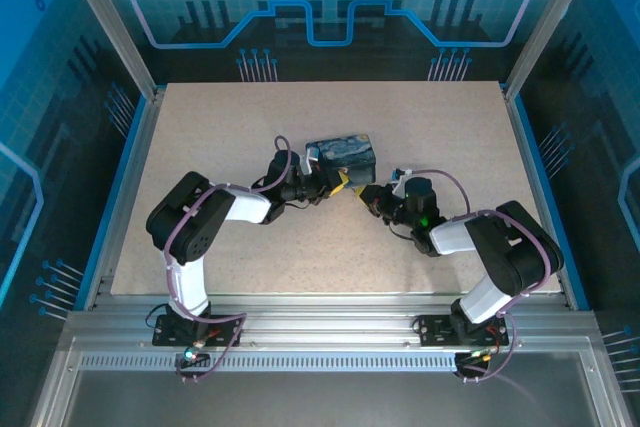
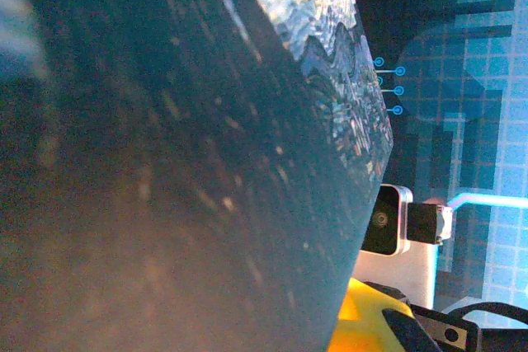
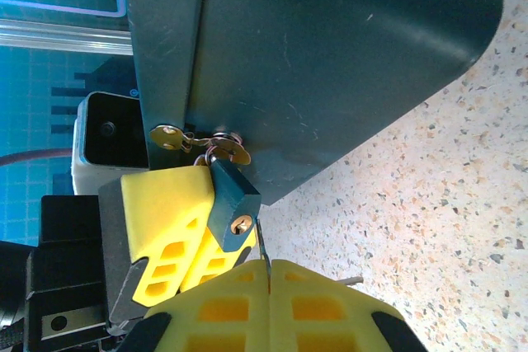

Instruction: Unlock the padlock with the key

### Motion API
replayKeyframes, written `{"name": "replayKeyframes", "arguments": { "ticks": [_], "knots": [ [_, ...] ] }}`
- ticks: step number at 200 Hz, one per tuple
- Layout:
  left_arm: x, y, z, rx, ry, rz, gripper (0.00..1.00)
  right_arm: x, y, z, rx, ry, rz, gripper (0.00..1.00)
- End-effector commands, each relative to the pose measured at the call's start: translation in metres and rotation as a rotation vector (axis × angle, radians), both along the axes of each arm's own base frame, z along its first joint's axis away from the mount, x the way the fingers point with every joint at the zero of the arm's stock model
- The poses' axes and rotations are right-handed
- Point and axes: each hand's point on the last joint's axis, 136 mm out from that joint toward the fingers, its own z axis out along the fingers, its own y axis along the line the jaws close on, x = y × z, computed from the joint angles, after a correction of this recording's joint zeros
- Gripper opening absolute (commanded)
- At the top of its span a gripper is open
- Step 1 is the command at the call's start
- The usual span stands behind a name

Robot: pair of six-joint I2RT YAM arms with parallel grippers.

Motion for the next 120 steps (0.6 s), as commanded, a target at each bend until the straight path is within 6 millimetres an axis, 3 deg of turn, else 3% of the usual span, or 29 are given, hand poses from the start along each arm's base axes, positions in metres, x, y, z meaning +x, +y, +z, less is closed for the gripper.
{"name": "replayKeyframes", "arguments": {
  "ticks": [1,51,120],
  "knots": [
    [-0.0049,-0.0077,0.004,-0.04,0.002,-0.045,0.0,0.0034,0.0069,0.0218,0.035,-0.077,0.002,0.0],
    [-0.0039,-0.0067,0.0069,-0.047,-0.002,-0.042,0.0,-0.0032,0.0022,0.0172,0.021,-0.069,-0.01,0.0],
    [-0.0038,-0.0062,0.0074,-0.053,0.0,-0.041,0.0,0.002,0.0066,0.0226,0.014,-0.088,-0.006,0.0]
  ]
}}
